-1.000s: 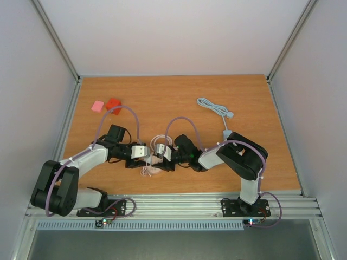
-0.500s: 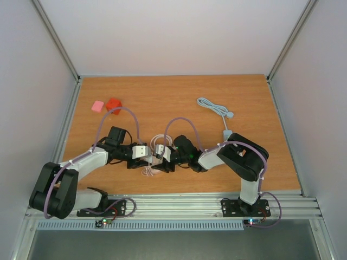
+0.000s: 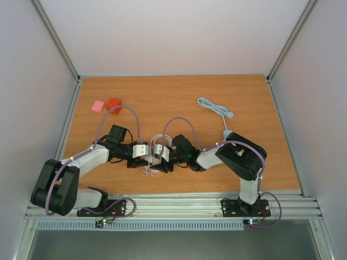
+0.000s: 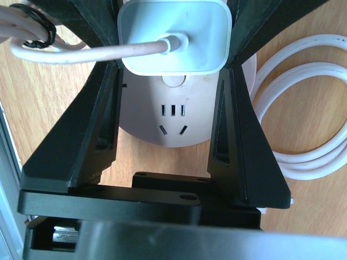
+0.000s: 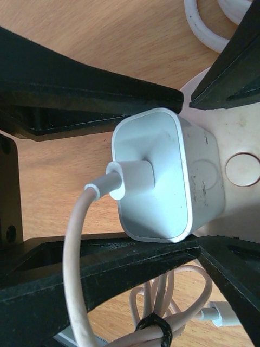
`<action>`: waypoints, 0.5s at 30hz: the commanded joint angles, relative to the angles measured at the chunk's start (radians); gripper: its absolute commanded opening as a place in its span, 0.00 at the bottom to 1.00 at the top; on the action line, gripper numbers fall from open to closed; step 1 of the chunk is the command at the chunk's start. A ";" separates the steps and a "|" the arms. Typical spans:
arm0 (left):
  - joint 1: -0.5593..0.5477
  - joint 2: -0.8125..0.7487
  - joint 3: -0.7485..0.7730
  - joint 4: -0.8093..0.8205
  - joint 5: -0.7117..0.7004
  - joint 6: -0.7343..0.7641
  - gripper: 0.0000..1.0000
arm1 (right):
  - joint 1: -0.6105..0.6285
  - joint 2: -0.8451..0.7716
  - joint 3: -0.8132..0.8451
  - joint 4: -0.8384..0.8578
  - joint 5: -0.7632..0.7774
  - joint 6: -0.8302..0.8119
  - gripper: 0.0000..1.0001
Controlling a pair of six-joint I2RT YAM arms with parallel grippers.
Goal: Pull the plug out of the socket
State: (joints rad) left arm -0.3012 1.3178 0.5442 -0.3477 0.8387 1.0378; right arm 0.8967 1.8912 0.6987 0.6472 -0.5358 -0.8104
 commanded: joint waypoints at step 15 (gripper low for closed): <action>0.043 0.001 0.113 -0.080 0.159 0.031 0.27 | 0.011 0.107 -0.047 -0.196 0.075 -0.064 0.65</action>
State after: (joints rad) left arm -0.2897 1.3174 0.5671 -0.4004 0.8272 1.0813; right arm 0.8989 1.9141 0.7094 0.6659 -0.5438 -0.8200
